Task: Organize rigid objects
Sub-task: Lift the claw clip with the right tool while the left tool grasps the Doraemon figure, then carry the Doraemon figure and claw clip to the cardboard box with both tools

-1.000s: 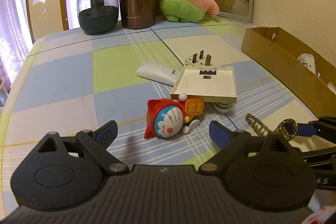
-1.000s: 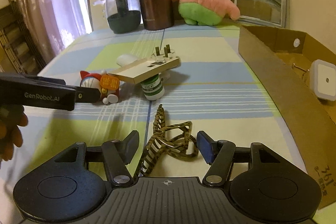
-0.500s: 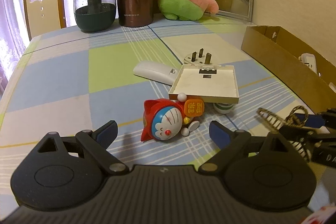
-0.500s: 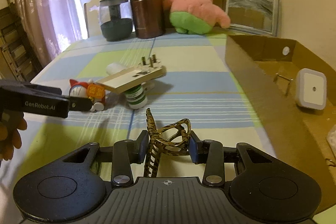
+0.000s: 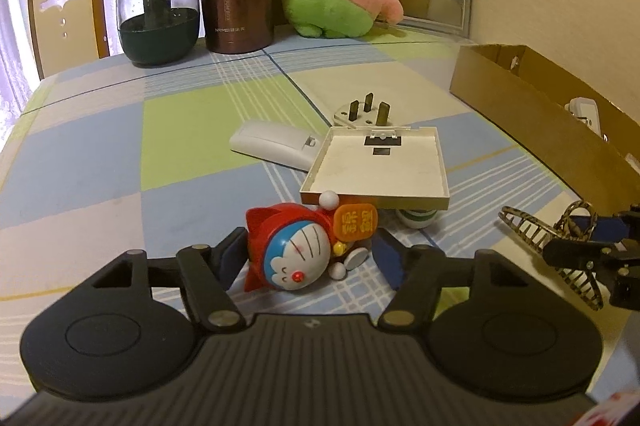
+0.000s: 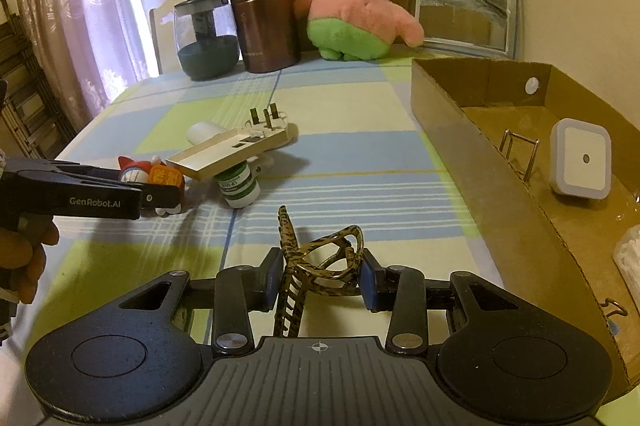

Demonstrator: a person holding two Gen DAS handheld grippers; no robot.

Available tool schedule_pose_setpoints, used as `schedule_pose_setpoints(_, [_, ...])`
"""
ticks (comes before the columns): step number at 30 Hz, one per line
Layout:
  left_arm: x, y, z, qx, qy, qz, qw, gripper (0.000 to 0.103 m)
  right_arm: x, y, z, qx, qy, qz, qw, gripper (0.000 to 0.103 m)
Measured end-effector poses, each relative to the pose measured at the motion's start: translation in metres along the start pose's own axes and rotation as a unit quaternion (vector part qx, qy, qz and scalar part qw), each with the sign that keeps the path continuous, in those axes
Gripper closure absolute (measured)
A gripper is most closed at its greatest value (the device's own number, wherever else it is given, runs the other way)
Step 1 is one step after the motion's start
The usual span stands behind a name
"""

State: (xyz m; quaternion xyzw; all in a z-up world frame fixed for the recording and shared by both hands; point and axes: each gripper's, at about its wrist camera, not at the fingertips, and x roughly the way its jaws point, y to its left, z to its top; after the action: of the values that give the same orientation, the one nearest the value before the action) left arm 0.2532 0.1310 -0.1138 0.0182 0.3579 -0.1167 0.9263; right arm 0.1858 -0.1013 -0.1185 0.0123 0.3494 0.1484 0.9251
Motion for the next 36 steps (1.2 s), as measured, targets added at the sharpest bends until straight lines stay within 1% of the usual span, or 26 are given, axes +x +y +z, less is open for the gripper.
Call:
schedule_pose_setpoints(2, [-0.001, 0.0, 0.0, -0.003, 0.002, -0.004, 1.0, 0.042, 0.0, -0.001, 0.0, 0.001, 0.001, 0.0, 1.0, 0.067])
schedule_pose_setpoints(3, [-0.002, 0.0, 0.0, -0.004, 0.004, -0.004, 1.0, 0.047, 0.001, -0.001, 0.001, 0.001, 0.002, 0.0, 1.0, 0.067])
schedule_pose_setpoints(4, [-0.003, -0.001, -0.001, -0.005, 0.008, -0.002, 1.0, 0.056, 0.001, -0.001, 0.001, 0.002, 0.003, 0.0, 1.0, 0.067])
schedule_pose_setpoints(6, [-0.007, -0.003, -0.001, -0.014, 0.016, 0.002, 0.9998, 0.059, 0.0, -0.001, 0.0, 0.002, 0.003, 0.0, 1.0, 0.067])
schedule_pose_setpoints(7, [-0.009, -0.004, -0.001, -0.02, 0.02, 0.003, 0.9996, 0.064, 0.0, -0.001, 0.0, 0.002, 0.003, 0.0, 1.0, 0.067])
schedule_pose_setpoints(12, [-0.023, -0.016, -0.007, -0.046, 0.039, 0.005, 0.9982, 0.065, -0.004, -0.004, 0.003, 0.006, 0.0, 0.001, 1.0, 0.067])
schedule_pose_setpoints(14, [-0.029, -0.025, -0.009, -0.053, 0.046, 0.012, 0.9974, 0.065, -0.007, -0.006, 0.003, 0.008, -0.001, 0.0, 1.0, 0.067])
schedule_pose_setpoints(18, [-0.043, -0.047, -0.016, -0.045, 0.05, 0.017, 0.9976, 0.065, -0.017, -0.012, 0.005, 0.011, -0.005, -0.002, 1.0, 0.067])
schedule_pose_setpoints(24, [-0.051, -0.072, -0.032, -0.035, 0.063, 0.002, 0.9974, 0.065, -0.03, -0.022, 0.004, 0.016, -0.008, -0.008, 1.0, 0.067])
schedule_pose_setpoints(25, [-0.051, -0.076, -0.034, -0.03, 0.066, 0.0, 0.9974, 0.062, -0.033, -0.024, 0.004, 0.016, -0.009, -0.009, 1.0, 0.067])
schedule_pose_setpoints(26, [-0.053, -0.08, -0.037, -0.019, 0.064, -0.001, 0.9978, 0.057, -0.035, -0.025, 0.003, 0.016, -0.01, -0.01, 1.0, 0.067])
schedule_pose_setpoints(27, [-0.055, -0.085, -0.039, -0.002, 0.062, -0.004, 0.9981, 0.044, -0.036, -0.026, 0.003, 0.017, -0.01, -0.011, 1.0, 0.067])
schedule_pose_setpoints(28, [-0.056, -0.088, -0.039, 0.013, 0.058, -0.007, 0.9982, 0.037, -0.038, -0.027, 0.002, 0.017, -0.009, -0.012, 1.0, 0.067])
schedule_pose_setpoints(30, [-0.057, -0.091, -0.04, 0.031, 0.05, -0.01, 0.9982, 0.036, -0.039, -0.028, 0.001, 0.018, -0.008, -0.013, 1.0, 0.067])
schedule_pose_setpoints(31, [-0.056, -0.089, -0.039, 0.031, 0.048, -0.011, 0.9983, 0.036, -0.04, -0.029, 0.001, 0.018, -0.008, -0.013, 1.0, 0.067])
schedule_pose_setpoints(33, [-0.053, -0.084, -0.038, 0.023, 0.047, -0.01, 0.9986, 0.036, -0.041, -0.029, 0.0, 0.019, -0.007, -0.014, 1.0, 0.067])
schedule_pose_setpoints(36, [-0.047, -0.075, -0.034, 0.003, 0.043, -0.021, 0.9989, 0.036, -0.041, -0.029, 0.0, 0.018, -0.007, -0.014, 1.0, 0.067])
